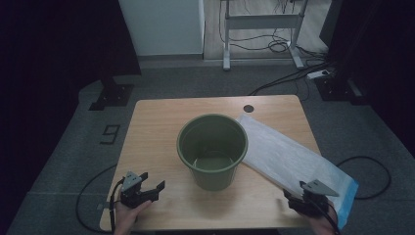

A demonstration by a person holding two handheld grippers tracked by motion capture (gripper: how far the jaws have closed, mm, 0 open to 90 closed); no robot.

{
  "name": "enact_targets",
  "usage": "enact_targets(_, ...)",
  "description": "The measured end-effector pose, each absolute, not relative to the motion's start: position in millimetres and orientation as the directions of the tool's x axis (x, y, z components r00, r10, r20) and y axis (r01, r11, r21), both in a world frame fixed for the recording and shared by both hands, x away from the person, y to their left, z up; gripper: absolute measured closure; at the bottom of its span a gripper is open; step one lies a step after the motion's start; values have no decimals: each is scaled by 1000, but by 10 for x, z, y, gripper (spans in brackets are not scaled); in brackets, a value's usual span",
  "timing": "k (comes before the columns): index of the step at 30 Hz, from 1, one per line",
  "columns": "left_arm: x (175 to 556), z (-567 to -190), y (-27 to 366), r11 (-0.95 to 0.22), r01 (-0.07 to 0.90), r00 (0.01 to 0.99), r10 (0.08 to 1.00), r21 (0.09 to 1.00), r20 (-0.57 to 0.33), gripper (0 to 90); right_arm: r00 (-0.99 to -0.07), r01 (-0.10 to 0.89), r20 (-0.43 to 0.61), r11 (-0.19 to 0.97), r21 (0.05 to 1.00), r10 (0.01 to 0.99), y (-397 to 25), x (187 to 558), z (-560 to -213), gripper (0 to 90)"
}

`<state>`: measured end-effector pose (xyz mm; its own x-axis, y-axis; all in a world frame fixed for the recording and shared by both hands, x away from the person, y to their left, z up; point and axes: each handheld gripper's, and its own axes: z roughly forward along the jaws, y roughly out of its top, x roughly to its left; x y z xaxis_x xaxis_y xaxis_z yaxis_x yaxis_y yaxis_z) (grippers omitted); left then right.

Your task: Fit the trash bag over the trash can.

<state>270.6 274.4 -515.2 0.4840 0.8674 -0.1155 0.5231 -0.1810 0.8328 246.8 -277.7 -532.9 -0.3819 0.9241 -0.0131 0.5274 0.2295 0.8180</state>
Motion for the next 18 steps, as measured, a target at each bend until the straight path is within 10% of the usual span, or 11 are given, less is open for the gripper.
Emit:
enact_targets(11, 2731, -5227, 2643, -247, 535, 504, 861, 808, -71, 186, -498, 532, -71, 369, 762, 865, -1900, 3247, -5401, 257)
enact_targets(18, 2747, -5240, 2661, -246, 546, 502, 861, 801, -78, 178, -430, 569, -49, 313, 761, 901, -1971, 3406, -5516, 413)
